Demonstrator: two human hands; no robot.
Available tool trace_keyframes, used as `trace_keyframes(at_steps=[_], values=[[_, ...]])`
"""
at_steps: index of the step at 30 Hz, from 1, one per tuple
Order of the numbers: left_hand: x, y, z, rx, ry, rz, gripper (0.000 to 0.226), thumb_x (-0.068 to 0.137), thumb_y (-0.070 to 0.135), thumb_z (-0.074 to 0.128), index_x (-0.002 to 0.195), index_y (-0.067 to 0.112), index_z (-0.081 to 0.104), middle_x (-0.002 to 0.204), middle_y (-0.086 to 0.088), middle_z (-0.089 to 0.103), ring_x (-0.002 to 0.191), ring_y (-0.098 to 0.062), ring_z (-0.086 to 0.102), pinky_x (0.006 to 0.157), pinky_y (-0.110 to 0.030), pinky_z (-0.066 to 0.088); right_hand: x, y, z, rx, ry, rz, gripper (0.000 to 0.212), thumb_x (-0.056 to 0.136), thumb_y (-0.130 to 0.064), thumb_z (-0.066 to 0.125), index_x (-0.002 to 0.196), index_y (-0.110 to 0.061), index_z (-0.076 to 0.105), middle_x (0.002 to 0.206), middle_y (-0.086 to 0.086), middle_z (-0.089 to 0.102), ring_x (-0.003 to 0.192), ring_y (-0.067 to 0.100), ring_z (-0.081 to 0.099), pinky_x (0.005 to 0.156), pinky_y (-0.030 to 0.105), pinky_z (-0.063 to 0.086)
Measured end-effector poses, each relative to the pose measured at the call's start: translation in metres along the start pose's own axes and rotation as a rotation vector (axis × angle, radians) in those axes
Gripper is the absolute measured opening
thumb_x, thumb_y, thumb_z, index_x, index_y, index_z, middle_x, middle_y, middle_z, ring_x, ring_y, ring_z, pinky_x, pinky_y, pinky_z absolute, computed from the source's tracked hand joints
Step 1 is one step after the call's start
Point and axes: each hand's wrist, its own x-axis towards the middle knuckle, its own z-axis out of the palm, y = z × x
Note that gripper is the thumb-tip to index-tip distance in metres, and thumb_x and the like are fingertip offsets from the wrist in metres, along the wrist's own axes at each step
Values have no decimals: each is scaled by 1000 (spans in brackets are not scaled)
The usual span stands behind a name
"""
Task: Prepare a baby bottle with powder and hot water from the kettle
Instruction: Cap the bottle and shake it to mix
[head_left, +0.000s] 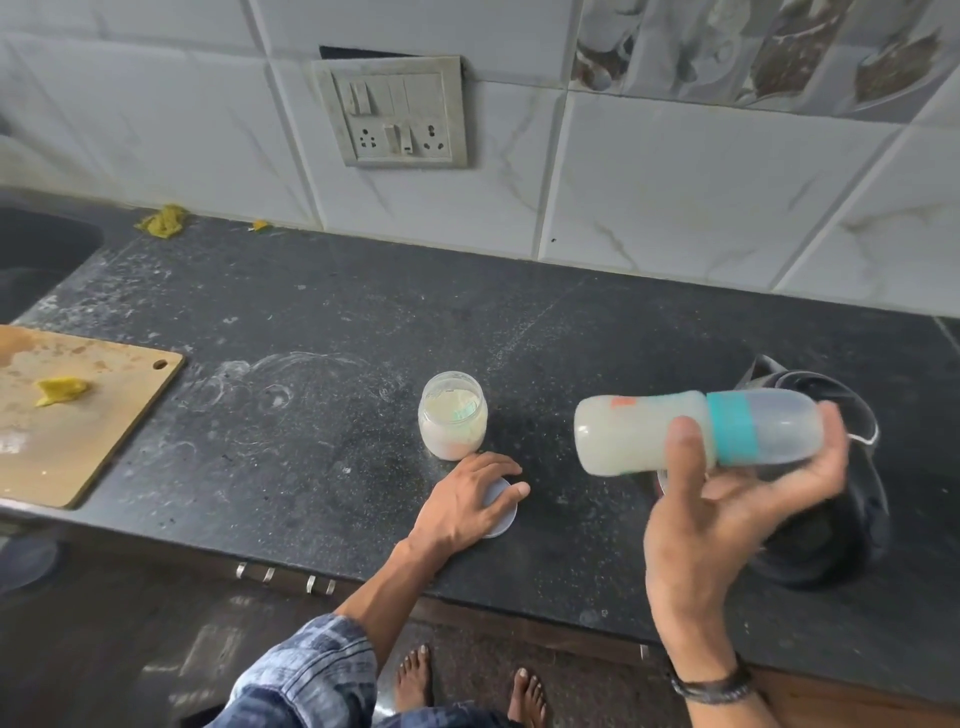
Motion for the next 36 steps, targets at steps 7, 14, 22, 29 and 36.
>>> trace_keyframes(at_steps=[7, 14, 22, 29, 36], values=[[0, 0, 0, -2, -15, 23, 57, 95, 68, 41, 124, 25, 67, 122, 25, 55, 113, 5, 45, 93, -19, 37, -7, -2, 7, 21, -108, 102, 73, 95, -12, 76, 148, -16, 26, 139, -18, 55, 115, 7, 65, 89, 21, 57], [0, -3, 1, 3, 3, 34, 56, 96, 67, 42, 123, 25, 68, 121, 24, 56, 112, 5, 45, 93, -15, 36, 1, 6, 10, -28, -191, 151, 77, 91, -6, 78, 150, -12, 29, 130, -20, 57, 110, 7, 67, 88, 32, 61], [2, -6, 5, 18, 26, 38, 47, 99, 63, 47, 120, 27, 68, 125, 20, 61, 117, 3, 50, 98, -15, 39, 9, 5, 2, -83, 12, -116, 79, 95, -19, 77, 150, -4, 23, 144, 6, 40, 127, 13, 55, 95, 25, 56], [2, -6, 6, 24, 32, 49, 50, 98, 67, 44, 120, 28, 68, 124, 21, 60, 115, 4, 49, 96, -14, 36, 1, -5, 7, -7, -70, -88, 75, 95, -25, 77, 149, -16, 25, 147, -13, 44, 125, 11, 59, 94, 24, 57], [2, -9, 6, 28, 18, 54, 48, 98, 65, 45, 120, 28, 68, 127, 19, 61, 115, 3, 50, 98, -20, 42, 5, 2, 7, -66, -229, 202, 77, 89, -26, 82, 148, -31, 33, 130, -18, 62, 105, 14, 72, 84, 37, 63]])
